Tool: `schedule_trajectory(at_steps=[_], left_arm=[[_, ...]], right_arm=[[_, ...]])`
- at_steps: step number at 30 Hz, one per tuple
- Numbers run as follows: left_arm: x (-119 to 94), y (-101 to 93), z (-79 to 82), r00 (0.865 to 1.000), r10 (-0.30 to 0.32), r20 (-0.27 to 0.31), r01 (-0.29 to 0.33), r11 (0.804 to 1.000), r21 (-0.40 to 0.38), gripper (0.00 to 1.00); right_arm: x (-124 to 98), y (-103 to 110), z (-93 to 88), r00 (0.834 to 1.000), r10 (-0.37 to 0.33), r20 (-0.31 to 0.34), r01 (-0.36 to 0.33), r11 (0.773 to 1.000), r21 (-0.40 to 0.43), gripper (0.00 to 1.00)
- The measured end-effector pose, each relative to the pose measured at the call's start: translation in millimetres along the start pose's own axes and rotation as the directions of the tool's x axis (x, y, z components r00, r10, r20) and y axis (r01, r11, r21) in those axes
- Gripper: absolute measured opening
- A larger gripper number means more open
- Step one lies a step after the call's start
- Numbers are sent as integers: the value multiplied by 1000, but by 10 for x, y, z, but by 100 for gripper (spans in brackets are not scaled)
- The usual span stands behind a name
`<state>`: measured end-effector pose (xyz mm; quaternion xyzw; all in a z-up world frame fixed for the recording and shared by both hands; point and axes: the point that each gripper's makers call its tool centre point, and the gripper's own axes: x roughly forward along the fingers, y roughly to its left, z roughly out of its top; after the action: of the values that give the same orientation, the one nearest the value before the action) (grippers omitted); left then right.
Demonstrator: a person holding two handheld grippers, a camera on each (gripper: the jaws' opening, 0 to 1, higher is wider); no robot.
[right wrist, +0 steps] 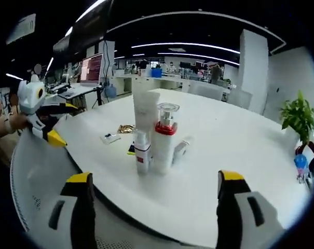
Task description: Arrange the skincare products in the storage area until every visible bottle or jar stands upright without overlapping.
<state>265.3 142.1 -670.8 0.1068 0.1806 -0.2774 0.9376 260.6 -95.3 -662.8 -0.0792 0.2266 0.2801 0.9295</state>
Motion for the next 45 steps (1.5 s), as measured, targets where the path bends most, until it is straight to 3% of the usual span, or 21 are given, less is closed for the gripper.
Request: schedule_trajectory(at_steps=[5,10,15,19,23,28,33,40,45], left_arm=[[-10,64,4,1000,12,-18,-13,999,-33,97],[-31,164,53,998,62,-33,-63,996,-56,97],[34,200,172,994,105,-28,-106,994,-24,97],[122,343,206,983,181,-32,-177,980,93,97],[149,348,160,983,177,-48,-174,983,61,97],[174,388,97,974,216,-71,-210,974,89,97],[175,401,23,966,236,-111,-222,968,119,97],[163,445,13,960,251,-120,-240,966,98,97],[161,441,2,959,255,-126,-242,964,109,97]], right_arm=[[32,-139,65,1000,29,9,-30,999,33,99],[199,-425,-5,997,52,-65,-53,999,-5,99],[375,-693,-20,992,70,-108,-72,997,-14,99],[491,-901,-15,987,75,-139,-81,996,-35,98],[636,-1105,-5,982,86,-170,-99,993,-68,93],[907,-1313,6,968,114,-224,-143,982,-119,86],[1173,-1382,-48,946,147,-290,-189,974,-123,79],[1424,-1315,82,940,167,-297,-203,975,-94,62],[1652,-1198,106,925,189,-328,-222,973,-64,50]])
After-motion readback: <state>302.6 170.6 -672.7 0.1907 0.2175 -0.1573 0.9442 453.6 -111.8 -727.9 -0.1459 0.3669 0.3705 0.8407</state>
